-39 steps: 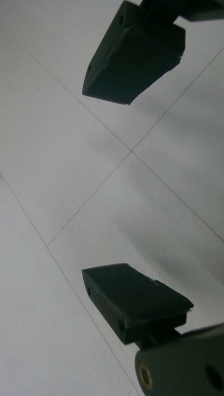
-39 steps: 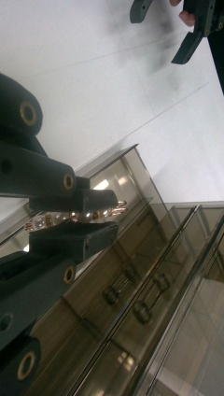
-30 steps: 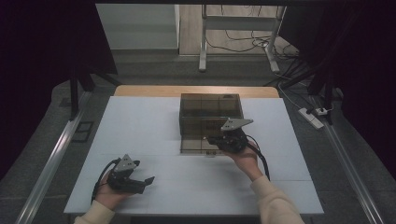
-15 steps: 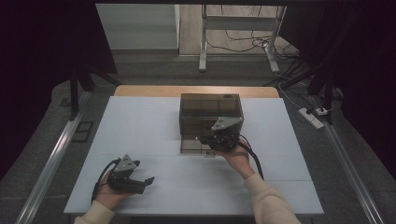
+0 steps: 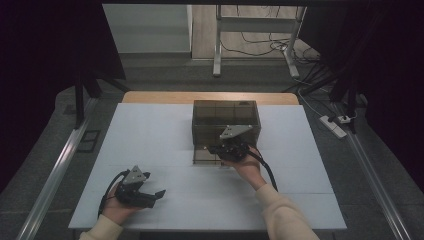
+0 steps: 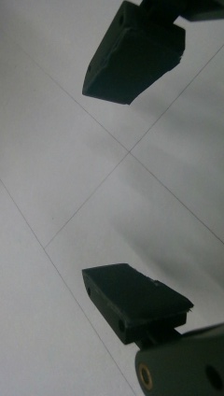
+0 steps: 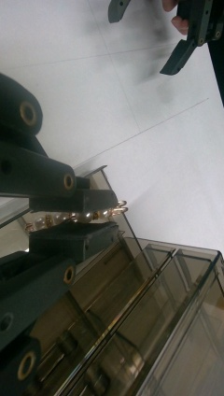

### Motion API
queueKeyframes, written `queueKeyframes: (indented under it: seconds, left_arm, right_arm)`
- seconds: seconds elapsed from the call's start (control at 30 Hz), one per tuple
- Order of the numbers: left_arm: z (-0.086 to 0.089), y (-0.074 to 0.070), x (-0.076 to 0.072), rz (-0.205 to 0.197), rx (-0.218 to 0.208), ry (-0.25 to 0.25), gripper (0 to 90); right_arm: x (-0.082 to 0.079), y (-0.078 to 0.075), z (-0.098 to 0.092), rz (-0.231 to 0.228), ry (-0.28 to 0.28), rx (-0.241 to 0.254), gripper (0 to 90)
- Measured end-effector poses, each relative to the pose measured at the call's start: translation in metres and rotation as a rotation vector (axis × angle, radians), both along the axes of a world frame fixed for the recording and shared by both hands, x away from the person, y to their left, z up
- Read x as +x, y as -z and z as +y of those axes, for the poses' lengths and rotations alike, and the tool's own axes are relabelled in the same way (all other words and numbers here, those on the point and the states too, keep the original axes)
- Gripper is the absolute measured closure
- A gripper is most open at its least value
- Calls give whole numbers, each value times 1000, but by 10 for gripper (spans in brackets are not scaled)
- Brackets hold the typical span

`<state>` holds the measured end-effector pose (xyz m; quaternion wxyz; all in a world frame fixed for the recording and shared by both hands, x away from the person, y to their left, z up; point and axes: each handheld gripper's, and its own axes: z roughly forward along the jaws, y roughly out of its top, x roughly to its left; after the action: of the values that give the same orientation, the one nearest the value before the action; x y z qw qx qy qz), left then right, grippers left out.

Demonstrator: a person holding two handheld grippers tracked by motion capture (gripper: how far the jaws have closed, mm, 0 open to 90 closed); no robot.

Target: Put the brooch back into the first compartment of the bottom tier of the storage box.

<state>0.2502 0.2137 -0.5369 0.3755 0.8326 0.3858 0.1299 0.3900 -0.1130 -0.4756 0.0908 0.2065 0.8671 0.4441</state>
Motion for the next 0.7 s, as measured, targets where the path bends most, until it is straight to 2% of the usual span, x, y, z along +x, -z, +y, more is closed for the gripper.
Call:
queueKeyframes:
  seconds: [0.23, 0.43, 0.7]
  left_arm:
    - [0, 0, 0, 1, 1, 2, 121]
    - [0, 1, 0, 4, 3, 3, 120]
    - [1, 0, 0, 1, 1, 3, 120]
  right_arm:
    - [2, 2, 8, -7, -6, 2, 814]
    - [2, 7, 14, -2, -13, -17, 814]
    - [3, 8, 16, -5, -15, -10, 811]
